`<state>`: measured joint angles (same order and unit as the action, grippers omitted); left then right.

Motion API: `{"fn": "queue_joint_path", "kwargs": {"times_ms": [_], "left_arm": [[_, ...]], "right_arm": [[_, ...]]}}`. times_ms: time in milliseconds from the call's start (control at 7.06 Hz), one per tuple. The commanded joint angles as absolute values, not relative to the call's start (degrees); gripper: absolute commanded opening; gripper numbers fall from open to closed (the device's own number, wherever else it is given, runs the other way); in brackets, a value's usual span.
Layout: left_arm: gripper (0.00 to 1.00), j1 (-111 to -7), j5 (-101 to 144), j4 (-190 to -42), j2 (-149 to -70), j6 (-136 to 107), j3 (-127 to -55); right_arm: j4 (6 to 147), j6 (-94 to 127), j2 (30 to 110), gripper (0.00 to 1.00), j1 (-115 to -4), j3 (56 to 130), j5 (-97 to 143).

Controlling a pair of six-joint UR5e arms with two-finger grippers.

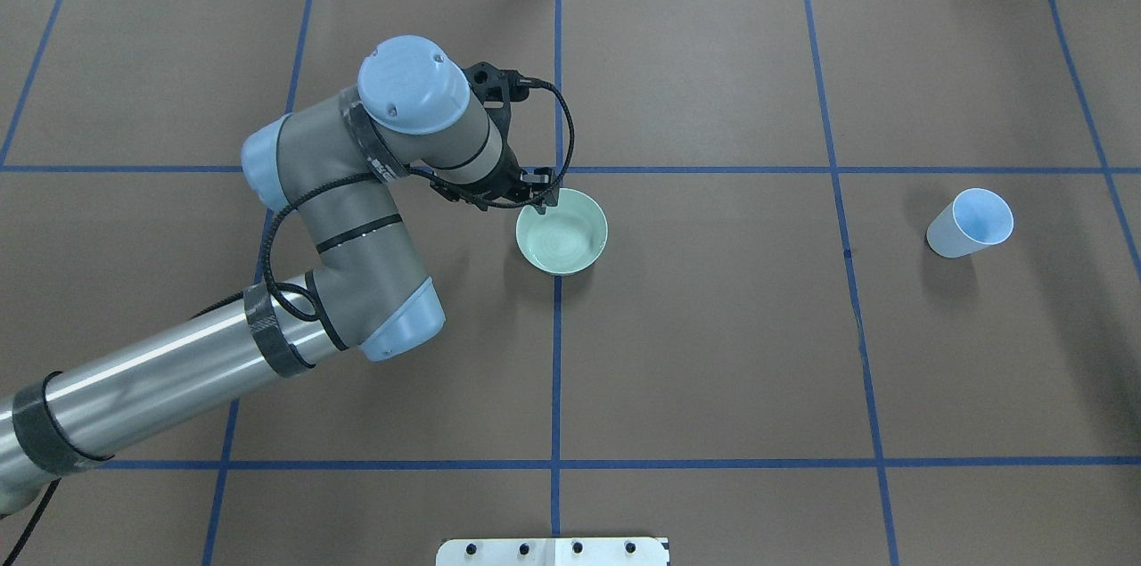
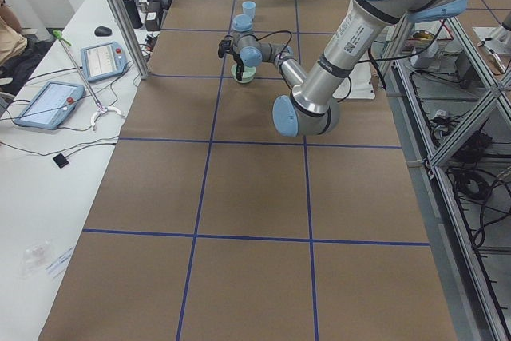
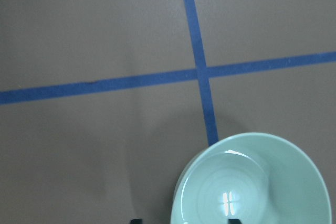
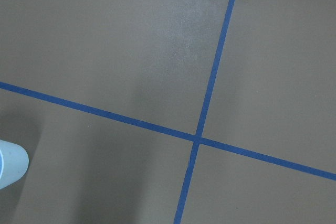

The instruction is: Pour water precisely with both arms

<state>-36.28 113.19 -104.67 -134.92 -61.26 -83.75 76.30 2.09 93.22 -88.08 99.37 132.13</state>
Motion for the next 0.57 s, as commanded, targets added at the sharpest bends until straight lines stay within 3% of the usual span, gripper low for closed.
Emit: {"fn": "queue_joint_path", "kwargs": {"times_ms": [0, 283, 425], "left_arm": [[1.00, -42.2, 117.7, -91.0, -131.4, -52.5, -94.8], [1.00, -49.5, 118.9, -85.1, -117.7, -40.6, -109.2], [1.00, -56.2, 122.7, -84.3, -111.7, -28.9, -111.5]], "right_arm": [[76.0, 11.8, 92.9, 1.00, -85.1, 101.2, 133.2], [76.0, 24.5, 92.9, 1.00, -81.1, 107.1, 132.6], [76.0, 29.8, 93.0, 1.00, -78.7, 109.4, 131.7]]}}
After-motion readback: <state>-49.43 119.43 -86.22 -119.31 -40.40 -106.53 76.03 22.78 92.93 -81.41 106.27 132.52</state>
